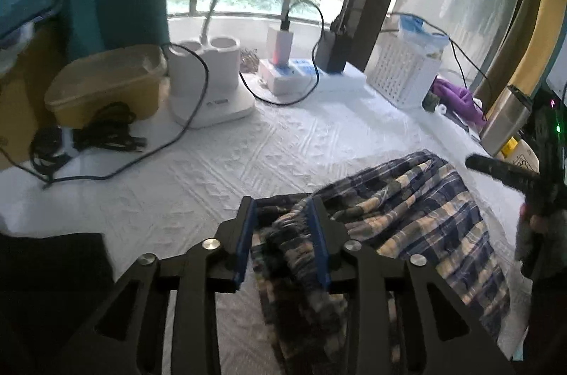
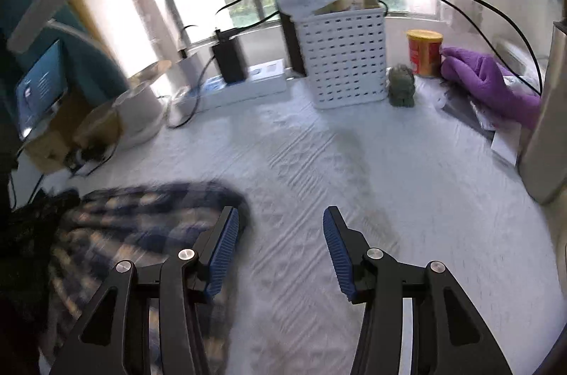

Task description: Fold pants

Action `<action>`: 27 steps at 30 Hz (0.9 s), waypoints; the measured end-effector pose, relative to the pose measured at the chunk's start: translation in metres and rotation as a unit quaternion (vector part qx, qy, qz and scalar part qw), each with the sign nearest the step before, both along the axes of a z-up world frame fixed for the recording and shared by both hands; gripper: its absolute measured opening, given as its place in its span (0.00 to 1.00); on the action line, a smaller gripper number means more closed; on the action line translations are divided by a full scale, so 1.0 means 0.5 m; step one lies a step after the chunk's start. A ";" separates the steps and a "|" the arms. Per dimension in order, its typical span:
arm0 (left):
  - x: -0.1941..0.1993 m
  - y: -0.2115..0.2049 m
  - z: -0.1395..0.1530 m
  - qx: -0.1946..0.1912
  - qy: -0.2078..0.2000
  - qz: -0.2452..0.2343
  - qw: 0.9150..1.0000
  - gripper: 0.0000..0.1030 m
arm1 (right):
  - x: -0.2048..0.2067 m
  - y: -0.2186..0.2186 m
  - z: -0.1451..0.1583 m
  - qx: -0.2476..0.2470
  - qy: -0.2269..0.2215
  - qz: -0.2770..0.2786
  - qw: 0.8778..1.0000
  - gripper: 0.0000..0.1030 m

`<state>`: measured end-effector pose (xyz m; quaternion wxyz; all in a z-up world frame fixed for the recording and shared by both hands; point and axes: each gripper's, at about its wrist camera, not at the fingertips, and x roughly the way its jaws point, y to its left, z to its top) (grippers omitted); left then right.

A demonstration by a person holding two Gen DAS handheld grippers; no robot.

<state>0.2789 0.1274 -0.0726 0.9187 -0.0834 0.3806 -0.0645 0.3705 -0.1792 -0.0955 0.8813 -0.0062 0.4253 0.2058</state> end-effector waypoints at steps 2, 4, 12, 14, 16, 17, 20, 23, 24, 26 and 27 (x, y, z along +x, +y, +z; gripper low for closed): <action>-0.017 0.001 0.013 -0.003 -0.013 0.002 1.000 0.45 | -0.024 0.008 0.001 0.010 0.008 0.019 1.000 0.50; -0.034 0.001 0.021 -0.013 -0.021 0.001 1.000 0.53 | -0.041 0.022 -0.004 0.015 0.017 0.034 0.999 0.50; -0.042 -0.028 -0.045 0.017 0.046 -0.011 0.999 0.56 | -0.065 0.052 -0.066 -0.043 0.036 0.041 0.998 0.49; -0.043 -0.020 -0.062 0.013 0.053 -0.004 0.998 0.58 | -0.070 0.044 -0.066 -0.051 0.032 0.037 0.997 0.49; -0.046 -0.012 -0.064 0.010 0.060 0.009 0.998 0.58 | -0.074 0.033 -0.064 -0.066 0.027 0.024 0.997 0.50; -0.050 -0.009 -0.057 0.018 0.054 0.020 0.998 0.57 | -0.075 0.023 -0.062 -0.072 0.026 0.013 0.997 0.50; -0.058 0.002 -0.039 0.004 0.046 0.028 0.999 0.57 | -0.083 -0.013 -0.052 -0.064 0.029 -0.007 0.998 0.50; -0.069 0.003 -0.020 -0.008 0.036 0.033 0.999 0.57 | -0.105 -0.029 -0.034 -0.049 0.026 -0.003 0.998 0.50; -0.075 -0.002 -0.014 -0.008 0.030 0.030 0.999 0.57 | -0.114 -0.028 -0.028 -0.043 0.025 0.001 0.999 0.50; -0.094 -0.012 -0.001 -0.013 0.018 0.017 1.000 0.57 | -0.131 -0.023 -0.018 -0.029 0.025 0.010 0.999 0.50; -0.098 -0.018 0.003 -0.015 0.014 0.012 1.000 0.57 | -0.138 -0.017 -0.014 -0.023 0.026 0.015 0.999 0.50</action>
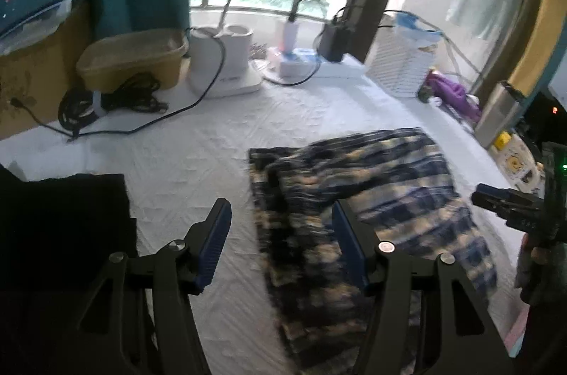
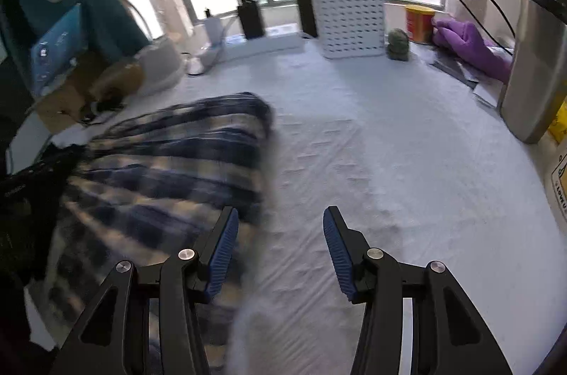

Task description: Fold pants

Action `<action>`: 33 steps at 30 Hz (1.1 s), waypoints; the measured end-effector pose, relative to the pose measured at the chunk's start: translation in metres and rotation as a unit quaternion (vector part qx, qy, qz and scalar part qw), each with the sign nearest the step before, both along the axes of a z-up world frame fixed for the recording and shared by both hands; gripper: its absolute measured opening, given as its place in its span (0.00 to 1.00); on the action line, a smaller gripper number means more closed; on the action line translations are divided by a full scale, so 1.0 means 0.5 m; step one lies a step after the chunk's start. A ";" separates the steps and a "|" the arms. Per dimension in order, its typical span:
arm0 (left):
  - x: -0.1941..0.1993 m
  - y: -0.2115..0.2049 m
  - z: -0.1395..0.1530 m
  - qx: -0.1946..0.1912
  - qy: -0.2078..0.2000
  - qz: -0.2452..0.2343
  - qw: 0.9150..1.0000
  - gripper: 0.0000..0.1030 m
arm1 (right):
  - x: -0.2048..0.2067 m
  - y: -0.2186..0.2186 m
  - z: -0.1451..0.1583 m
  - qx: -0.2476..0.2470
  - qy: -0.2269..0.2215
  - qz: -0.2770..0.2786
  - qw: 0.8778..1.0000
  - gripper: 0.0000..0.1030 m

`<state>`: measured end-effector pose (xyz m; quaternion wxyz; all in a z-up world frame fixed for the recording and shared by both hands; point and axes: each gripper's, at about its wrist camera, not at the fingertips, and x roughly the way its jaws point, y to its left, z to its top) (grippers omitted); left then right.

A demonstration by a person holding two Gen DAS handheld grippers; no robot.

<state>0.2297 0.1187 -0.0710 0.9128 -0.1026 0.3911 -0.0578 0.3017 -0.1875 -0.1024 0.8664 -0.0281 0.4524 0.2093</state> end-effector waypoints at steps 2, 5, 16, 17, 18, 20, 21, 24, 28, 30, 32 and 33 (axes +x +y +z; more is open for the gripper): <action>-0.009 -0.012 0.005 -0.001 -0.004 -0.009 1.000 0.57 | -0.013 0.023 0.003 0.006 0.003 0.017 1.000 0.50; -0.017 -0.034 -0.006 0.014 0.007 -0.021 1.000 0.57 | -0.035 0.054 -0.004 0.000 0.008 0.037 0.999 0.52; -0.020 -0.028 -0.083 0.024 0.056 -0.016 0.998 0.65 | -0.077 0.063 -0.045 -0.068 -0.003 0.052 0.996 0.51; -0.020 -0.028 -0.081 0.028 0.055 -0.016 0.998 0.66 | -0.080 0.059 -0.044 -0.071 -0.003 0.049 0.996 0.51; -0.020 -0.027 -0.080 0.029 0.054 -0.016 0.998 0.66 | -0.080 0.053 -0.043 -0.074 -0.003 0.046 0.996 0.51; -0.020 -0.025 -0.077 0.028 0.054 -0.015 0.998 0.66 | -0.083 0.038 -0.041 -0.076 -0.002 0.036 0.996 0.51; -0.024 -0.023 -0.073 0.025 0.051 -0.013 0.998 0.66 | -0.086 0.028 -0.039 -0.072 0.001 0.030 0.997 0.52; -0.042 -0.021 -0.045 0.013 0.030 -0.014 0.999 0.66 | -0.099 0.010 -0.029 -0.060 0.006 0.018 0.998 0.52; -0.062 -0.028 -0.017 0.007 0.011 -0.026 1.000 0.66 | -0.122 0.013 -0.012 -0.025 0.011 0.033 0.999 0.52; -0.063 -0.033 -0.021 0.011 0.017 -0.024 1.000 0.66 | -0.134 0.029 -0.018 -0.033 0.014 0.053 0.998 0.52; -0.062 -0.036 -0.034 0.012 0.029 -0.023 0.999 0.66 | -0.141 0.038 -0.030 -0.042 0.019 0.060 0.997 0.52; -0.063 -0.036 -0.043 0.012 0.037 -0.022 0.999 0.66 | -0.143 0.037 -0.036 -0.045 0.022 0.061 0.997 0.52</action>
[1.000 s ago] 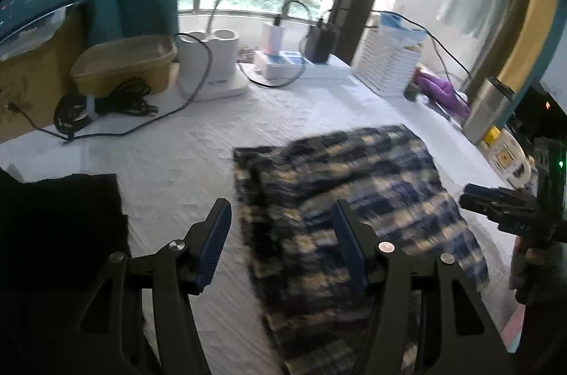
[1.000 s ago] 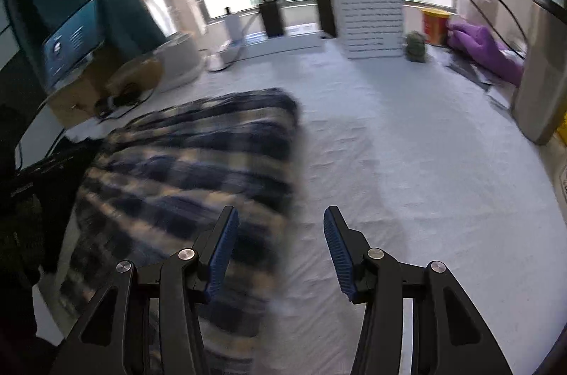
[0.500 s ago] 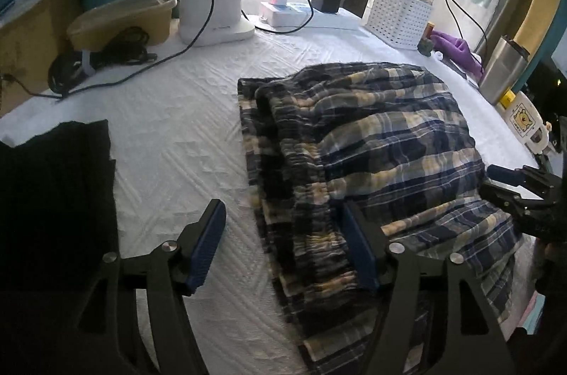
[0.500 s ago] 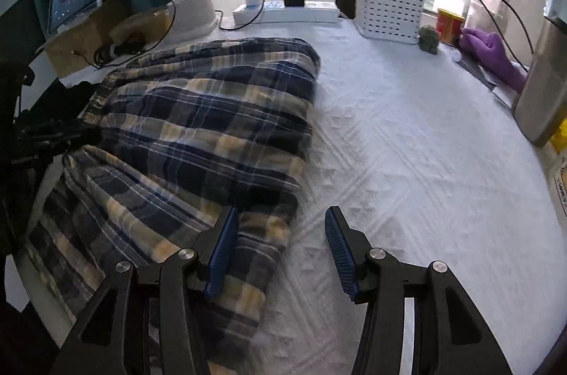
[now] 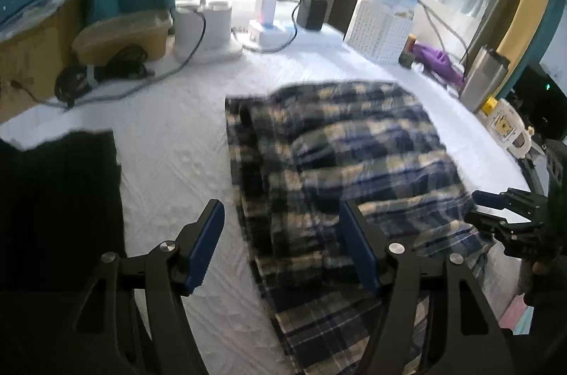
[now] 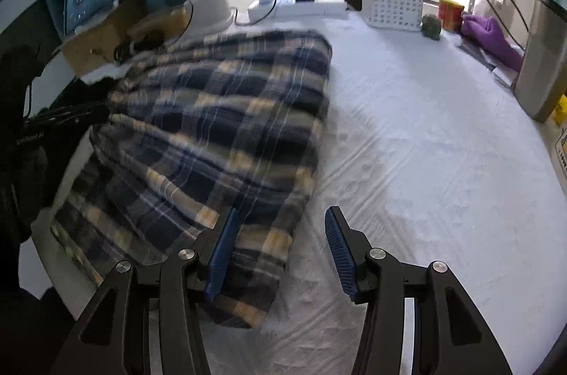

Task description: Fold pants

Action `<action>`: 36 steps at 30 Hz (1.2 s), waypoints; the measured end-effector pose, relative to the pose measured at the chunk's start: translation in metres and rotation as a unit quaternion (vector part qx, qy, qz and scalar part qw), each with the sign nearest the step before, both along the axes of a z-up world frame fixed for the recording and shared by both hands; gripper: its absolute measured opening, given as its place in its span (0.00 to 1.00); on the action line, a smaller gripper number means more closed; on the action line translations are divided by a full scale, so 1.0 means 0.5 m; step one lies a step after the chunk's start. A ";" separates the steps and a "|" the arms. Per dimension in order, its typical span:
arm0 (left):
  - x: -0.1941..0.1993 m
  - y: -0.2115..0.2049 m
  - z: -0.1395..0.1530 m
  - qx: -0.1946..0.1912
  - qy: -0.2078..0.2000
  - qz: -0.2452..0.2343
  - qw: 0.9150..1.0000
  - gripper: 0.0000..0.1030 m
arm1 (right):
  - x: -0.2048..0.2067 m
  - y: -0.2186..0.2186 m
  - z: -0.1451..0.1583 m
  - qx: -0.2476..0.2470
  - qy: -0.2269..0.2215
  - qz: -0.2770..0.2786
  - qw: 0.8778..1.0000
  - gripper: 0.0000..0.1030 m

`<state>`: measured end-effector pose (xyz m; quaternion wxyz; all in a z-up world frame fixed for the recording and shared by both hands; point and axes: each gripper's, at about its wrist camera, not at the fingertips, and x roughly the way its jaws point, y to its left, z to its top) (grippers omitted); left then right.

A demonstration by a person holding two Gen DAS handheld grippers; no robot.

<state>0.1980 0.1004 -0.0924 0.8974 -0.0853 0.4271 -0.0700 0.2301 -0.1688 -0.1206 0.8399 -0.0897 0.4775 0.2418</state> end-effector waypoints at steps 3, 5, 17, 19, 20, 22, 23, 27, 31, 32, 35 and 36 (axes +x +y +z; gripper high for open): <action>-0.007 -0.001 -0.023 0.002 0.016 0.000 1.000 0.66 | -0.011 -0.005 -0.001 -0.005 -0.007 0.008 1.000 0.52; -0.010 0.003 -0.037 -0.002 0.028 -0.001 1.000 0.67 | -0.016 -0.008 0.000 -0.013 -0.007 0.016 1.000 0.52; 0.011 0.018 0.007 -0.013 0.001 0.007 1.000 0.73 | 0.028 -0.042 0.029 0.026 -0.001 -0.006 1.000 0.52; 0.028 0.019 0.010 -0.011 -0.003 0.011 1.000 0.79 | 0.047 -0.042 0.036 0.030 -0.005 -0.012 0.999 0.52; 0.035 0.019 0.010 -0.009 -0.004 0.012 1.000 0.80 | 0.055 -0.041 0.039 0.032 -0.007 -0.013 0.999 0.52; 0.054 0.015 0.009 -0.005 -0.003 0.008 1.000 0.80 | 0.071 -0.040 0.044 0.037 -0.010 -0.014 0.999 0.52; 0.061 0.013 0.009 -0.003 -0.002 0.007 1.000 0.80 | 0.080 -0.039 0.047 0.039 -0.012 -0.015 0.999 0.52; 0.092 0.003 0.008 0.007 -0.001 -0.007 1.000 0.80 | 0.111 -0.031 0.053 0.047 -0.015 -0.017 0.999 0.52; 0.117 -0.003 0.000 0.012 0.006 -0.015 1.000 0.80 | 0.141 -0.019 0.053 0.050 -0.014 -0.012 0.999 0.52; 0.123 -0.001 -0.002 0.010 0.008 -0.014 1.000 0.80 | 0.150 -0.016 0.052 0.052 -0.013 -0.011 0.999 0.52; 0.141 0.001 -0.012 0.005 0.017 -0.014 1.000 0.80 | 0.172 -0.008 0.051 0.054 -0.013 -0.009 0.998 0.52; 0.147 -0.001 -0.018 0.006 0.022 -0.016 1.000 0.80 | 0.178 -0.005 0.050 0.054 -0.012 -0.009 0.998 0.52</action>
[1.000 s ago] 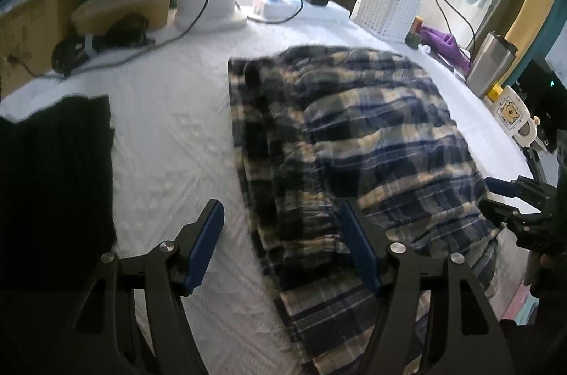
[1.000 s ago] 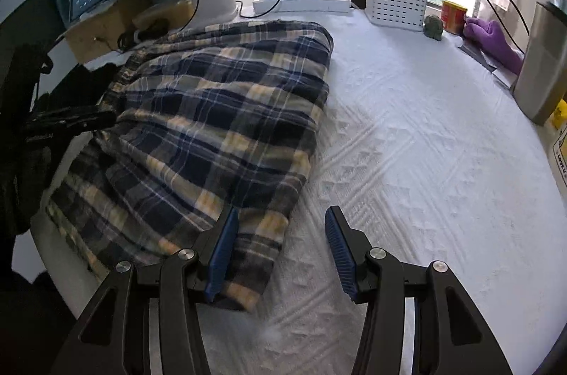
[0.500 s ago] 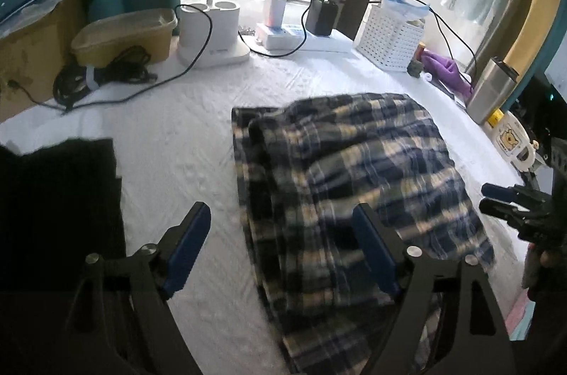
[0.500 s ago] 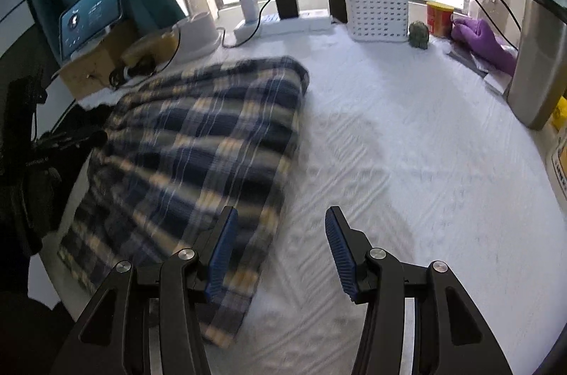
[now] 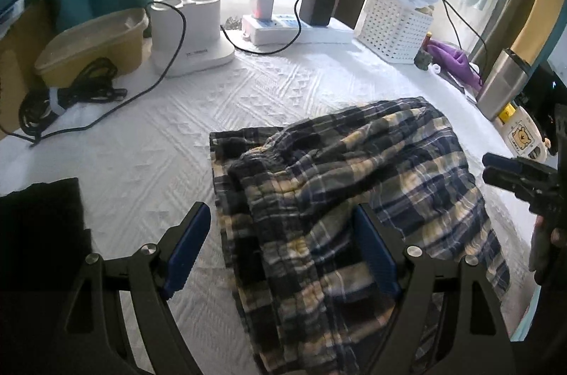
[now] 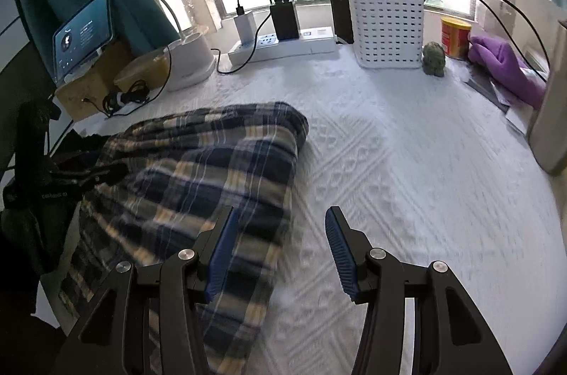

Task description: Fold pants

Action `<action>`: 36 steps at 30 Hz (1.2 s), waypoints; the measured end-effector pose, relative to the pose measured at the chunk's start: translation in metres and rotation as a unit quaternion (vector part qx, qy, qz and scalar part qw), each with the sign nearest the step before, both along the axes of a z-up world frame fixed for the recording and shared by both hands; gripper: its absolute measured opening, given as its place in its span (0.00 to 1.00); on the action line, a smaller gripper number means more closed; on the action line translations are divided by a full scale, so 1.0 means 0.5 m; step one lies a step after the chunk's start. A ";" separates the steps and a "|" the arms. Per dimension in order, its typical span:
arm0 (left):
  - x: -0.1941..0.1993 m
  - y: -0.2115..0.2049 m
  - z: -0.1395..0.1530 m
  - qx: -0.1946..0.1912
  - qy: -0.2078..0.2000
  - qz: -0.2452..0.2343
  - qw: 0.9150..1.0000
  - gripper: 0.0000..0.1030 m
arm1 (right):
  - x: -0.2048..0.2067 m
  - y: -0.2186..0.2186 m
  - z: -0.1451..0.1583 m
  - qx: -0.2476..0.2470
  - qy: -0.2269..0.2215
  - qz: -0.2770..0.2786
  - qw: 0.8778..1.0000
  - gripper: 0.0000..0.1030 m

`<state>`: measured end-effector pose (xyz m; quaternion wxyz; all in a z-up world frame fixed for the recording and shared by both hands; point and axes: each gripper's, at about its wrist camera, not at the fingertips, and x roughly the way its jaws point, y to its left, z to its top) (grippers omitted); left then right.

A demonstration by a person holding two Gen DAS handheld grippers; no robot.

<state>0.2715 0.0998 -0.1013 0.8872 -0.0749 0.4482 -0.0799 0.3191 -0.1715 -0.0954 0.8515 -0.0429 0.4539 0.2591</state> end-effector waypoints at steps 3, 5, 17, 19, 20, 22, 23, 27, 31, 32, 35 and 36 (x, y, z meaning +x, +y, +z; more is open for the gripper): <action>0.014 -0.007 -0.018 -0.002 0.019 -0.008 1.000 0.80 | 0.022 0.008 -0.005 0.003 0.001 0.000 1.000 0.52; 0.020 -0.007 -0.023 -0.008 0.024 -0.009 1.000 0.80 | 0.032 0.014 -0.007 0.006 0.001 0.002 1.000 0.52; 0.043 -0.019 -0.024 0.015 0.018 -0.050 0.998 0.80 | 0.076 0.032 -0.026 0.013 0.006 0.002 1.000 0.71; 0.046 -0.019 -0.024 0.015 0.020 -0.051 0.998 0.81 | 0.080 0.030 -0.026 0.014 0.006 0.000 1.000 0.72; 0.046 -0.018 -0.024 0.015 0.021 -0.051 0.998 0.81 | 0.082 0.028 -0.027 0.013 0.006 -0.002 1.000 0.72; 0.046 -0.019 -0.022 0.016 0.023 -0.052 0.998 0.80 | 0.085 0.022 -0.027 0.012 0.007 -0.007 1.000 0.72; 0.045 -0.020 -0.022 0.017 0.023 -0.054 0.998 0.80 | 0.087 0.018 -0.027 0.013 0.008 -0.009 1.000 0.72; 0.046 -0.022 -0.025 0.018 0.020 -0.060 0.998 0.81 | 0.091 0.009 -0.029 0.019 0.013 -0.015 1.000 0.72; 0.048 -0.028 -0.030 0.022 0.012 -0.076 0.997 0.88 | 0.097 0.014 -0.037 0.030 0.020 -0.010 0.999 0.73; 0.049 -0.033 -0.031 0.026 0.010 -0.079 0.996 0.89 | 0.098 0.017 -0.042 0.034 0.024 -0.007 0.999 0.73; 0.053 -0.041 -0.032 0.032 0.008 -0.081 0.996 0.90 | 0.102 0.033 -0.057 0.045 0.039 0.003 0.998 0.73; 0.054 -0.040 -0.031 0.027 0.009 -0.077 0.997 0.90 | 0.102 0.039 -0.059 0.046 0.041 0.006 0.998 0.73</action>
